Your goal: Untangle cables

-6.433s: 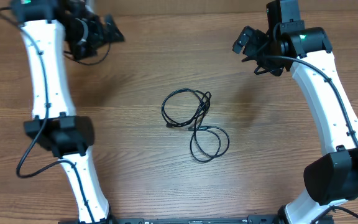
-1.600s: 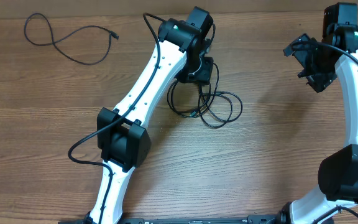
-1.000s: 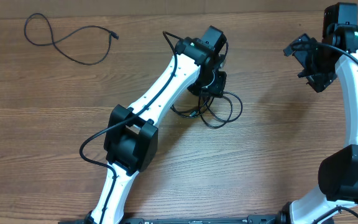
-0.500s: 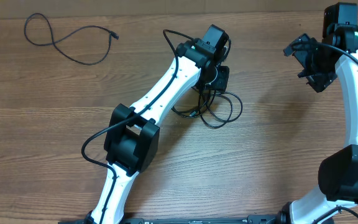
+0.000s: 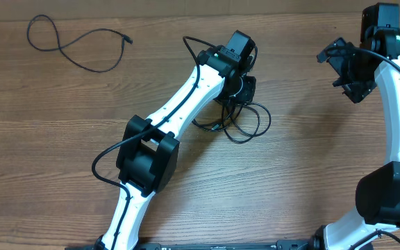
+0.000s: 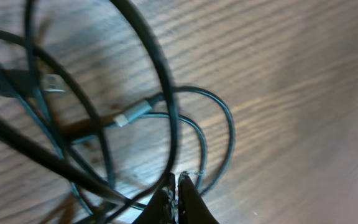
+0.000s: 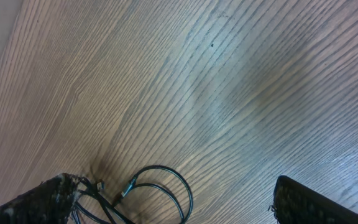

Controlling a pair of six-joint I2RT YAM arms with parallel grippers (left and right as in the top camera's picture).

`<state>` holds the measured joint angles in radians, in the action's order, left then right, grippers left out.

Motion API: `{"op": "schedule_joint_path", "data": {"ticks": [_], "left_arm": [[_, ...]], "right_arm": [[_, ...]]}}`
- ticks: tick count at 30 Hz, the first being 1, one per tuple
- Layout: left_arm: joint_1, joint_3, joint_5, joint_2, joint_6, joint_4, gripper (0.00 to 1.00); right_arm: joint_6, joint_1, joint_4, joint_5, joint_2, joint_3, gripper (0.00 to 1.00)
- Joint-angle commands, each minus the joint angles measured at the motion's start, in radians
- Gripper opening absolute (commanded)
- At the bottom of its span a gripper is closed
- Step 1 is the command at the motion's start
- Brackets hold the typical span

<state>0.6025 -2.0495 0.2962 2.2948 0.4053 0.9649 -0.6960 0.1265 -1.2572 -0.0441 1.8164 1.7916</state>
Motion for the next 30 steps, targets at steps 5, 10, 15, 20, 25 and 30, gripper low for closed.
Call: {"op": "schedule_joint_path", "data": {"ticks": [5, 10, 15, 20, 25, 30], "left_arm": [[0.003, -0.125, 0.179, -0.140, -0.027, 0.008, 0.04], [0.026, -0.130, -0.068, -0.217, -0.005, 0.064, 0.60], [0.036, -0.124, -0.090, -0.041, -0.004, 0.040, 0.63], [0.032, -0.124, -0.089, 0.067, -0.005, 0.009, 0.71], [0.032, -0.124, -0.132, 0.104, 0.008, -0.002, 0.66], [0.037, -0.124, -0.097, 0.137, 0.025, -0.008, 0.33]], "right_arm": [[-0.004, 0.004, 0.003, 0.010, -0.040, 0.010, 1.00], [-0.004, 0.004, 0.003, 0.010, -0.040, 0.010, 1.00], [-0.003, 0.004, 0.003, 0.010, -0.040, 0.010, 1.00], [-0.004, 0.004, 0.003, 0.010, -0.040, 0.010, 1.00], [-0.004, 0.004, 0.003, 0.010, -0.040, 0.010, 1.00], [-0.004, 0.004, 0.003, 0.010, -0.040, 0.010, 1.00]]}}
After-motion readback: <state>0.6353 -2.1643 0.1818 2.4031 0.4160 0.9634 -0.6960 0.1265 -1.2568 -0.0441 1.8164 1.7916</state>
